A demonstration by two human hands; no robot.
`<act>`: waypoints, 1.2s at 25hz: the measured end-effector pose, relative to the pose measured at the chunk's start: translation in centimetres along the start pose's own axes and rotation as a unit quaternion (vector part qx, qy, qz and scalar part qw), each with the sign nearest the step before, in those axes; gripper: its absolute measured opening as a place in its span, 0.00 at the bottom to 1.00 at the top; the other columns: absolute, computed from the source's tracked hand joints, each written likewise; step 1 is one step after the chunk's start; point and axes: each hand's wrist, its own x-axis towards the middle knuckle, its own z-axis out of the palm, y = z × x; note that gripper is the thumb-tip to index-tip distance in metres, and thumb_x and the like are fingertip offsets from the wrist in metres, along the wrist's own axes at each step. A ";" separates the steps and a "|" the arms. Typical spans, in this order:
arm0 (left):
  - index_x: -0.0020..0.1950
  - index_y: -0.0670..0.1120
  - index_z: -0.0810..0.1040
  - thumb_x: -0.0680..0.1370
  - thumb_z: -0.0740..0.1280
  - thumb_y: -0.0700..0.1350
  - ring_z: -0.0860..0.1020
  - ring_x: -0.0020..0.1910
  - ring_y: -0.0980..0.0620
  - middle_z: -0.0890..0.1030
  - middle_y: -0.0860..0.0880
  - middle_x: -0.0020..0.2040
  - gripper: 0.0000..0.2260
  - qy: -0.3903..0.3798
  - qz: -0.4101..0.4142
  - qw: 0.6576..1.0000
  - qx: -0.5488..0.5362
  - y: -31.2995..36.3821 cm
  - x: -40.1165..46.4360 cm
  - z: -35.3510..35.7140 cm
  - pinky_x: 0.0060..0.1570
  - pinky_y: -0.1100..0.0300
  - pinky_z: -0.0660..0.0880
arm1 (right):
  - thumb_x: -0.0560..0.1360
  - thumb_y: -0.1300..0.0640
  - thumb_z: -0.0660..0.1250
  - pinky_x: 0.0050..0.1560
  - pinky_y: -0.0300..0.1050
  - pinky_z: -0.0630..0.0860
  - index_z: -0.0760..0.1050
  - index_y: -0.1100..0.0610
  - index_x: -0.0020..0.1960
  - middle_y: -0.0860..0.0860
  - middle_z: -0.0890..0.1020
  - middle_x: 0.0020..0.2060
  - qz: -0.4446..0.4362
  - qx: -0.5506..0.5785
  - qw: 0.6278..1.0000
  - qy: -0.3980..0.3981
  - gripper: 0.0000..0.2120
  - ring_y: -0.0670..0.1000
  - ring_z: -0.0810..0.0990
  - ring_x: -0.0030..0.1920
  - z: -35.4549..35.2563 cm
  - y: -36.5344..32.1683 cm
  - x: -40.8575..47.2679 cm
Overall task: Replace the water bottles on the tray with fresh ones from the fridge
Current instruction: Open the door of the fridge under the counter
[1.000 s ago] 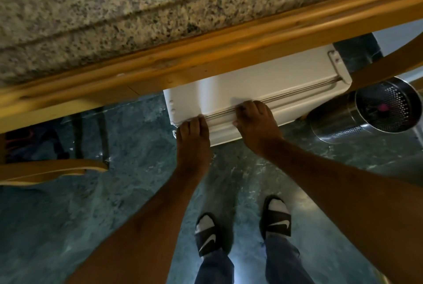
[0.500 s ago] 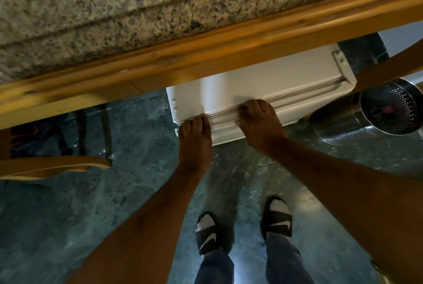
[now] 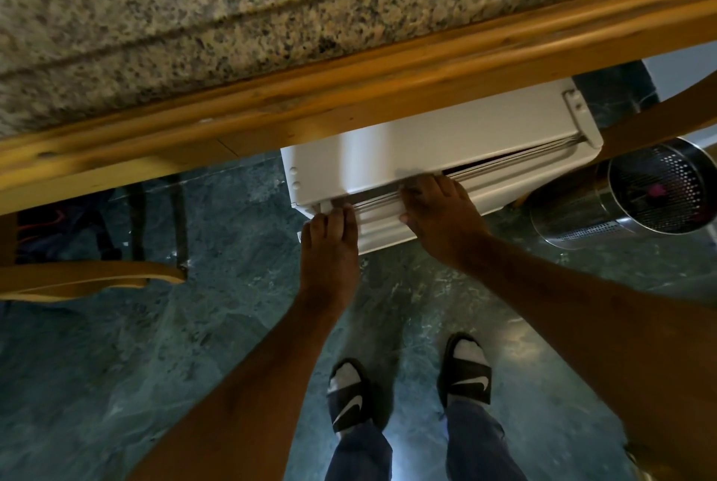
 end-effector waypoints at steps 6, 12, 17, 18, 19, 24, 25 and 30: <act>0.66 0.38 0.72 0.68 0.65 0.38 0.76 0.50 0.38 0.78 0.40 0.57 0.25 0.030 0.003 0.999 -0.020 0.9 -2.2 0.2 0.50 0.46 0.76 | 0.72 0.48 0.62 0.53 0.55 0.74 0.75 0.60 0.59 0.62 0.78 0.53 -0.011 -0.003 1.000 0.000 0.22 0.64 0.77 0.51 0.1 0.1 -1.9; 0.68 0.37 0.67 0.72 0.60 0.43 0.74 0.51 0.40 0.76 0.38 0.56 0.24 0.025 0.036 0.999 -0.027 2.5 -6.2 2.1 0.50 0.46 0.74 | 0.72 0.49 0.65 0.57 0.56 0.74 0.74 0.60 0.63 0.60 0.78 0.55 -0.052 0.012 0.998 0.014 0.23 0.62 0.77 0.54 1.1 1.1 -5.5; 0.69 0.37 0.65 0.75 0.63 0.49 0.75 0.53 0.42 0.76 0.38 0.57 0.26 -0.015 0.048 0.996 -0.068 5.4 -10.0 3.4 0.50 0.49 0.76 | 0.73 0.48 0.62 0.61 0.56 0.73 0.70 0.58 0.66 0.59 0.77 0.57 -0.076 0.030 0.997 0.013 0.24 0.59 0.73 0.59 2.2 2.1 -9.0; 0.69 0.37 0.66 0.75 0.64 0.50 0.75 0.53 0.43 0.77 0.39 0.57 0.27 -0.024 0.047 0.996 -0.076 5.9 -10.7 3.5 0.51 0.50 0.77 | 0.73 0.48 0.62 0.62 0.55 0.72 0.69 0.58 0.66 0.58 0.76 0.58 -0.081 0.033 0.996 0.015 0.24 0.59 0.72 0.60 2.4 2.4 -9.8; 0.69 0.37 0.67 0.75 0.65 0.52 0.76 0.53 0.43 0.77 0.39 0.57 0.27 -0.034 0.047 0.995 -0.082 6.5 -11.3 3.6 0.51 0.50 0.77 | 0.73 0.48 0.62 0.63 0.55 0.71 0.70 0.57 0.66 0.58 0.76 0.58 -0.086 0.038 0.995 0.018 0.24 0.58 0.71 0.60 2.5 2.6 -10.5; 0.69 0.38 0.67 0.72 0.65 0.58 0.76 0.50 0.44 0.77 0.42 0.56 0.32 -0.068 0.096 0.990 -0.076 9.6 -14.6 3.3 0.49 0.49 0.77 | 0.71 0.48 0.66 0.63 0.55 0.70 0.72 0.58 0.64 0.58 0.77 0.57 -0.099 0.044 0.994 0.030 0.24 0.57 0.70 0.61 3.0 3.7 -13.9; 0.68 0.38 0.68 0.70 0.67 0.60 0.75 0.49 0.45 0.77 0.43 0.54 0.34 -0.073 0.115 0.988 -0.074 10.2 -15.0 3.2 0.47 0.51 0.77 | 0.71 0.49 0.66 0.63 0.56 0.70 0.73 0.58 0.63 0.58 0.77 0.56 -0.098 0.049 0.993 0.034 0.23 0.57 0.70 0.61 3.1 3.9 -14.6; 0.66 0.40 0.69 0.69 0.64 0.64 0.69 0.45 0.48 0.74 0.47 0.50 0.35 -0.062 0.266 0.957 -0.095 12.2 -16.1 3.1 0.43 0.54 0.77 | 0.75 0.48 0.62 0.59 0.55 0.76 0.78 0.60 0.56 0.57 0.79 0.51 -0.055 0.091 0.993 0.056 0.18 0.57 0.73 0.57 3.8 4.8 -18.2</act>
